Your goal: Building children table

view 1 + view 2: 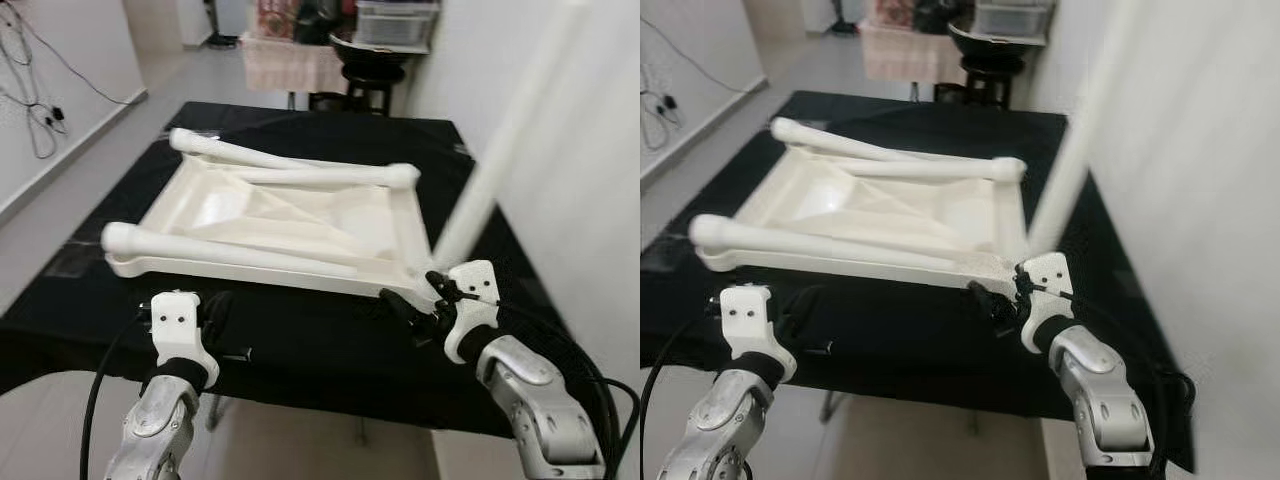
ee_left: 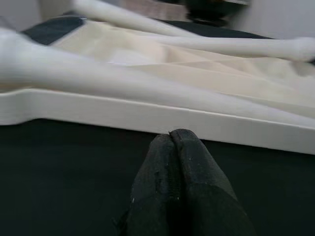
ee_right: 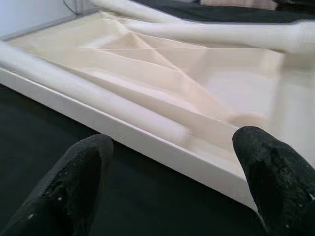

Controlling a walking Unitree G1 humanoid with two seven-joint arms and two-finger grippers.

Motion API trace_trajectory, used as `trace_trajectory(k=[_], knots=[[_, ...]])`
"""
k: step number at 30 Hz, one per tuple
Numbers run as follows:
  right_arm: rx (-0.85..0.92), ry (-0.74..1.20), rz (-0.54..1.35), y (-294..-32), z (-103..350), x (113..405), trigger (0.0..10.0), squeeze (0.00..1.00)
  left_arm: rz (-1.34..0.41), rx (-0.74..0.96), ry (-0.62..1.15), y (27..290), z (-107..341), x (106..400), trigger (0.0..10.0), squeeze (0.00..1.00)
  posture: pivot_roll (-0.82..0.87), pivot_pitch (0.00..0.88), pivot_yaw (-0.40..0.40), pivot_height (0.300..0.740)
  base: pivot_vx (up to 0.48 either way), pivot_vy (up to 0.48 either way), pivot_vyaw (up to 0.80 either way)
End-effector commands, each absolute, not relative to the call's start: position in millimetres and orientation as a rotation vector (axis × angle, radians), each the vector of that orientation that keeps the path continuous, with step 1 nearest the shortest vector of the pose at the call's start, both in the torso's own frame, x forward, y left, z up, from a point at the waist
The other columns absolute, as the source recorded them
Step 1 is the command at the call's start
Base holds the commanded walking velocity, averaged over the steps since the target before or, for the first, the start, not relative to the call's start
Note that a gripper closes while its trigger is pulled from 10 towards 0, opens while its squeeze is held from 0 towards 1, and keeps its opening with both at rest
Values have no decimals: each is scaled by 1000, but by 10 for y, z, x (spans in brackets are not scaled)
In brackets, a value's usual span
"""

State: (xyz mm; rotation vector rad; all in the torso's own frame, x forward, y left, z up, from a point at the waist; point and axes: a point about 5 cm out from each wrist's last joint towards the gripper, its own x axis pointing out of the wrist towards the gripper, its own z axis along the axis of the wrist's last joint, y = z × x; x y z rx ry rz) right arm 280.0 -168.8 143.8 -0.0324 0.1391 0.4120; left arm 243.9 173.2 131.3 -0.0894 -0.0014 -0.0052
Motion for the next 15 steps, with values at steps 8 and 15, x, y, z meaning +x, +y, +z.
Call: trace_trajectory(k=[8,15], knots=[[-32,154,364,-1753,1398,2822,10000,0,-14,-79,11,1688,1303,2455,10000,0,38,41,-99,740,0,480,0],[-41,144,336,-1782,1414,2889,10000,0,-24,-82,-8,1673,1352,2473,10000,0,41,44,-104,740,0,480,0]])
